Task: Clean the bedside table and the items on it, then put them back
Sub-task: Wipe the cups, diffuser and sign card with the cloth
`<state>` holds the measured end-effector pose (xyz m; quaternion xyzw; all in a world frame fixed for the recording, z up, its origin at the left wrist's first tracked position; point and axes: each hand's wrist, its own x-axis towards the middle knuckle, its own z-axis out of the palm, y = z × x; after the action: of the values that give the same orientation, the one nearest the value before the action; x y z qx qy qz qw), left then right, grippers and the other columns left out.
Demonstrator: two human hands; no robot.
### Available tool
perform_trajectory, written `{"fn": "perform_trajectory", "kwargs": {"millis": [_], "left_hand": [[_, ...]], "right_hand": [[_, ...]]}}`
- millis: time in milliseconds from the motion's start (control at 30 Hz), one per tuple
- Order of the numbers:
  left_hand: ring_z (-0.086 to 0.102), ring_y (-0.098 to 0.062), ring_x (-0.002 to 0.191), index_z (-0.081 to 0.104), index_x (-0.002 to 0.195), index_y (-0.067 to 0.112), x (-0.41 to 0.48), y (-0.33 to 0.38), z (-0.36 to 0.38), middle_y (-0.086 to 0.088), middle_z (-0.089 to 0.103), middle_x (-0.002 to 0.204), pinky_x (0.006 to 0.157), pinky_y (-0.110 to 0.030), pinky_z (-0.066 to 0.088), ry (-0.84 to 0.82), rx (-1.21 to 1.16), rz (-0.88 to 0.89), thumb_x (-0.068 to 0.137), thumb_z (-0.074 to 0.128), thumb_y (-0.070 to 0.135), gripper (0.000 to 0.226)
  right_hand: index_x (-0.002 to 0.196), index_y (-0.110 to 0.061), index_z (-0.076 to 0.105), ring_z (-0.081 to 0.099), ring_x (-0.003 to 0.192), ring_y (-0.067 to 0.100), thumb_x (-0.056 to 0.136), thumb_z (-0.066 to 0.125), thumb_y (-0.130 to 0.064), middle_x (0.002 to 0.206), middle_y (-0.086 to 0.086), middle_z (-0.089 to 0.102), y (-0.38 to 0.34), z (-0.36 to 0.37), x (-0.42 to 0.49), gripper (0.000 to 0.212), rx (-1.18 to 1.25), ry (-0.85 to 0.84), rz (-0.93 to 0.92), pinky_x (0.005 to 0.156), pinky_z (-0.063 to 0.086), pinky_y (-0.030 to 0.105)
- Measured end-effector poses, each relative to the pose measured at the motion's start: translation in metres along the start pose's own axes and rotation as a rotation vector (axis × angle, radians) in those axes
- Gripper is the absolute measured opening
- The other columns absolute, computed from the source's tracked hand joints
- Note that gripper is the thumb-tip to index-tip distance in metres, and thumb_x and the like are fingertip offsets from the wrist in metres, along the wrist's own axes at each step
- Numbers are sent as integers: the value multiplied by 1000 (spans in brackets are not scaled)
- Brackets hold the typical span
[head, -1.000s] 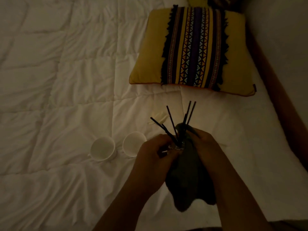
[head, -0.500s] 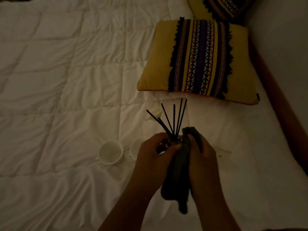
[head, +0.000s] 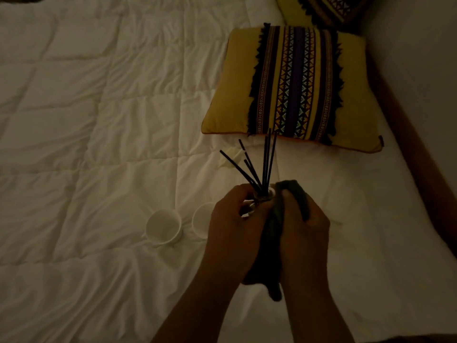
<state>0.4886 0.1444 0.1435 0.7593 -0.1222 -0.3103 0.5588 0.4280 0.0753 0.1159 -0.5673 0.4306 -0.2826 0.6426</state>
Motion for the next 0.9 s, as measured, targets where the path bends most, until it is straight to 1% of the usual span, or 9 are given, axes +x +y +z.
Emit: {"fn": "perform_trajectory", "kwargs": {"millis": [100, 200, 267, 333, 433, 533, 667, 800, 900], "left_hand": [[69, -10, 92, 66, 107, 22, 1, -3, -7, 3, 71, 101, 82, -36, 60, -44, -3, 8, 86, 65, 24, 21], [68, -2, 93, 67, 104, 27, 2, -8, -16, 10, 71, 99, 78, -22, 58, -178, 50, 92, 86, 66, 22, 18], [69, -7, 93, 67, 103, 25, -1, -10, -19, 6, 71, 98, 74, -19, 57, -294, 23, 113, 86, 66, 16, 18], [69, -11, 95, 68, 102, 21, -3, -14, -20, 3, 72, 99, 78, -18, 55, -355, -33, 146, 86, 65, 12, 18], [69, -17, 98, 68, 103, 22, -3, -21, -20, 0, 72, 101, 81, -25, 56, -369, -145, 153, 82, 65, 22, 21], [69, -17, 99, 69, 100, 29, 0, -28, -17, 0, 72, 105, 80, -29, 57, -282, -255, 109, 81, 63, 26, 21], [69, -9, 96, 67, 99, 37, 9, -37, -5, 8, 73, 103, 81, -31, 56, -138, -143, 100, 84, 62, 27, 19], [67, 2, 89, 65, 96, 41, 27, -56, 19, 22, 70, 97, 77, -19, 54, 20, 69, 127, 86, 67, 28, 17], [65, 1, 90, 62, 95, 41, 42, -82, 35, 16, 70, 95, 78, -17, 53, 128, 158, 91, 87, 68, 27, 17]], "right_hand": [[81, -36, 72, 70, 71, 6, 91, 58, -28, 79, -11, 74, -3, -9, 12, 19, 39, -135, 110, 56, 53, 14], [74, -36, 75, 71, 68, 10, 90, 60, -24, 77, -5, 75, -1, -19, 23, 25, 72, -224, 185, 57, 54, 17], [79, -31, 77, 71, 68, 12, 90, 59, -24, 79, -2, 76, 0, -26, 30, 22, 86, -287, 230, 55, 54, 18], [80, -31, 77, 71, 68, 12, 90, 59, -26, 79, -2, 76, 2, -30, 34, 22, 119, -348, 278, 54, 53, 18], [85, -29, 77, 70, 68, 15, 90, 60, -29, 79, 0, 74, 12, -31, 36, 18, 143, -311, 312, 56, 54, 21], [93, -21, 74, 68, 74, 23, 87, 62, -34, 78, 1, 71, 26, -31, 35, 19, 141, -216, 303, 67, 57, 33], [90, -26, 74, 71, 78, 23, 91, 58, -29, 82, 1, 74, 44, -42, 21, 16, 9, -164, 278, 67, 58, 27], [82, -33, 73, 69, 75, 34, 90, 59, -34, 79, 10, 72, 62, -53, -1, 16, -42, -162, 389, 78, 59, 50], [73, -35, 74, 71, 77, 23, 87, 65, -31, 79, 0, 74, 75, -63, -16, 17, -56, -131, 467, 75, 60, 37]]}}
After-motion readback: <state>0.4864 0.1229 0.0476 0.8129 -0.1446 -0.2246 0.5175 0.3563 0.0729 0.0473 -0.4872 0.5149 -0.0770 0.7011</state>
